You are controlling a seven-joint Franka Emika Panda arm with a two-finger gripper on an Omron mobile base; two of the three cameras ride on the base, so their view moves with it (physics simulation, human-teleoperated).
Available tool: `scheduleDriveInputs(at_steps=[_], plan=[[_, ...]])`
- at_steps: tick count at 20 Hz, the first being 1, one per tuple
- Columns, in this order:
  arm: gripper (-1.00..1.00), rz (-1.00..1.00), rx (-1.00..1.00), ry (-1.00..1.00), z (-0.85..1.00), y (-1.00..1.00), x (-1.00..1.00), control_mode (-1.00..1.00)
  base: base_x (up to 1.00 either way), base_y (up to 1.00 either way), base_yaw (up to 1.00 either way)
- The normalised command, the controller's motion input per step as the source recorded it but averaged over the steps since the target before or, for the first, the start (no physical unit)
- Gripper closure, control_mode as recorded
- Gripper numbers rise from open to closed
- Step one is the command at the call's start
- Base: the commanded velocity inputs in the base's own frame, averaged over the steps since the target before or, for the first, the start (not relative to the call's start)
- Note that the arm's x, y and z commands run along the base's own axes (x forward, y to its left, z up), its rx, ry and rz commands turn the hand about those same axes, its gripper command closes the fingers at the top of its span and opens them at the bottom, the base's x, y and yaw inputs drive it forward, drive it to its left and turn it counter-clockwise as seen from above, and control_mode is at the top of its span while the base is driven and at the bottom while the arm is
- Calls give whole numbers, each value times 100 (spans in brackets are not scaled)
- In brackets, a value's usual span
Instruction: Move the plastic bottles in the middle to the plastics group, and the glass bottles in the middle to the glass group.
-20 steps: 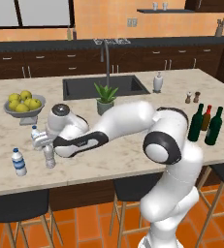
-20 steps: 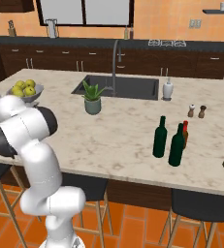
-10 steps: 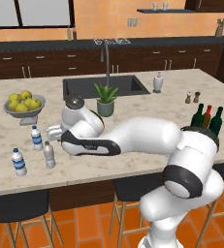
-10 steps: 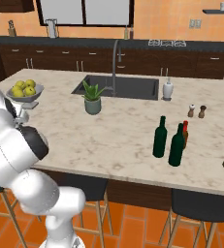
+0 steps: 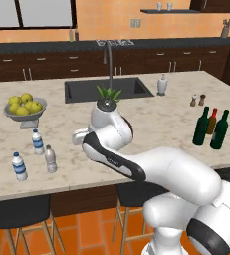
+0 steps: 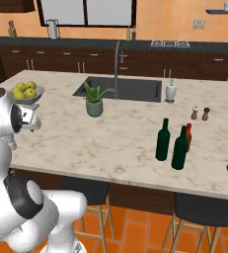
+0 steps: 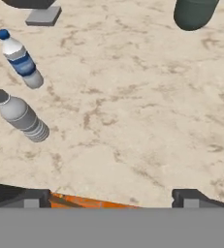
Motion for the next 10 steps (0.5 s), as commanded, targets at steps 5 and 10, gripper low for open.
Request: scheduleDriveInputs(at_steps=[5,10], plan=[[-100,0,-1,0,10,-86,-56,-100,0,0,0],[-100,0,-1,0,3,-82,-66,-100,0,0,0]])
